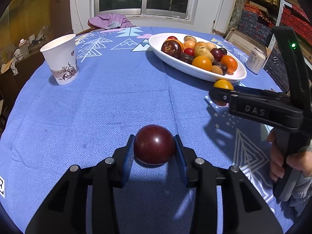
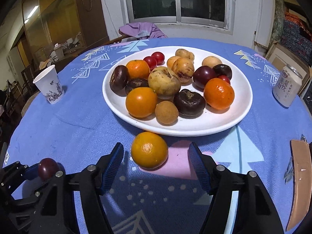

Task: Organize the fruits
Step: 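Close the left gripper on a dark red plum while the right grasps an orange, then carry the dark red plum and orange onto the white plate and open both grippers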

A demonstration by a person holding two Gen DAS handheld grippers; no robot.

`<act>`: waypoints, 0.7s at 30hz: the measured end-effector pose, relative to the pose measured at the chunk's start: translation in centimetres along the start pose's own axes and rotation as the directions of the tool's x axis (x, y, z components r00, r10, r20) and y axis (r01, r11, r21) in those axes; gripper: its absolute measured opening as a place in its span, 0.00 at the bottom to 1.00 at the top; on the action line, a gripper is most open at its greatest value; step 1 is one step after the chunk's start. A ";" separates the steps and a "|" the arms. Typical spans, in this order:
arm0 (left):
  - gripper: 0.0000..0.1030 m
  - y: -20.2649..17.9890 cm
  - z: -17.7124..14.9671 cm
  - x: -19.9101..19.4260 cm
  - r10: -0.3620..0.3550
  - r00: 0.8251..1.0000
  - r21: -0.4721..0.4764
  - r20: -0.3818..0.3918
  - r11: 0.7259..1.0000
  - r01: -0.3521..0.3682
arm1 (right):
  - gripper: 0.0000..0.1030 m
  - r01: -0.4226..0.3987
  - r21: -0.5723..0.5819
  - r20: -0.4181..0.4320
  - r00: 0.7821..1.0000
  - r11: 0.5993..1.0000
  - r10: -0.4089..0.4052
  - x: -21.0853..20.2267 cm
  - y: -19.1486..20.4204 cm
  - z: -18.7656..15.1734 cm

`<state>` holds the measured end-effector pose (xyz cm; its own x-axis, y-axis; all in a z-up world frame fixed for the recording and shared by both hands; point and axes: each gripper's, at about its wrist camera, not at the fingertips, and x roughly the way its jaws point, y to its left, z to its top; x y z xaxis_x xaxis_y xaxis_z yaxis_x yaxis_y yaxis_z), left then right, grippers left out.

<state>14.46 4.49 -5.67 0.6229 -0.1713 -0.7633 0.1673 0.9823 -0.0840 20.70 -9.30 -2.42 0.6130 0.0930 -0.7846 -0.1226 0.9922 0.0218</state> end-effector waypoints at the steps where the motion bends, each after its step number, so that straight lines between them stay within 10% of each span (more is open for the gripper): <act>1: 0.38 0.0 0.0 0.0 0.000 1.000 0.000 0.000 1.000 0.000 | 0.62 -0.005 0.000 -0.008 1.000 1.000 0.005 0.2 0.0 0.0; 6: 0.38 0.0 0.0 0.0 -0.001 1.000 -0.001 -0.001 1.000 0.001 | 0.36 -0.052 -0.006 -0.013 0.999 0.999 0.052 0.1 0.1 -0.1; 21: 0.38 0.1 0.0 -0.5 -0.027 0.999 -0.019 0.024 0.999 0.027 | 0.37 -0.124 -0.069 0.031 0.991 0.990 0.127 -6.3 0.3 -5.4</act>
<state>14.19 4.71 -5.34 0.6364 -0.1996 -0.7451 0.1699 0.9785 -0.1170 12.56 -10.02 -0.82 0.6162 0.2205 -0.7561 -0.2513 0.9649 0.0766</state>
